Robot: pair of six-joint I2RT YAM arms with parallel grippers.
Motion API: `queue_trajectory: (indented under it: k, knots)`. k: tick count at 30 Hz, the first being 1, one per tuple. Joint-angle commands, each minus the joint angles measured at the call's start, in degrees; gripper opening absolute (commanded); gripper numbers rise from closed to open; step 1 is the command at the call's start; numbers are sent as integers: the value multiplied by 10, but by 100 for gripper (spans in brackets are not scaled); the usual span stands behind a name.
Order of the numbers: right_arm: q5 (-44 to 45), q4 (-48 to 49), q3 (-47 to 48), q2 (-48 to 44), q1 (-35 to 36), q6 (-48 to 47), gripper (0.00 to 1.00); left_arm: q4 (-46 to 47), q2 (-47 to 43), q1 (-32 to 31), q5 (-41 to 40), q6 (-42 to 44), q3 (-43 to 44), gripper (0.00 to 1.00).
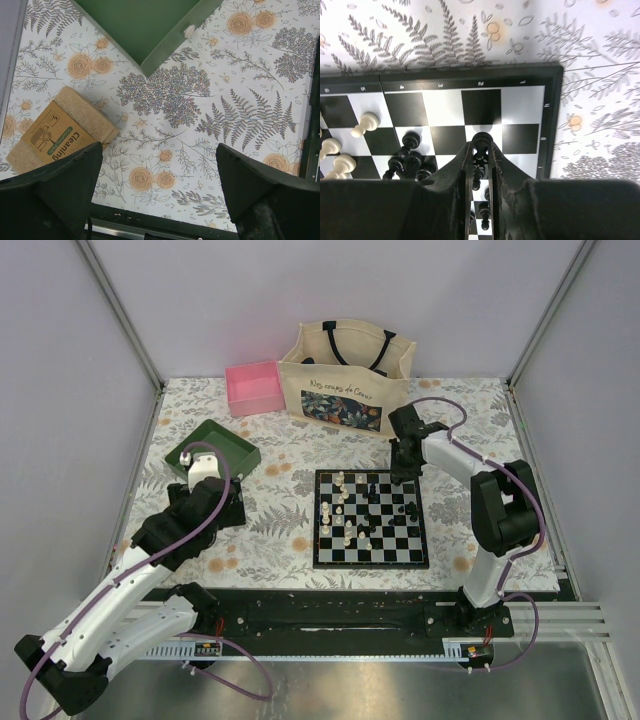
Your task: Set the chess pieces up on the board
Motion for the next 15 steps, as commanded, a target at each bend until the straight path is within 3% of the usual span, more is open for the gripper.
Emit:
queue_trajectory:
  k: [1,15]
  knots:
    - [57,-9,51,-14,1,-9,20,13,0,3,-6,6,19,99]
    - [30,-4,38,7,-51,-8,20,11,-10,3,-13,4,18,99]
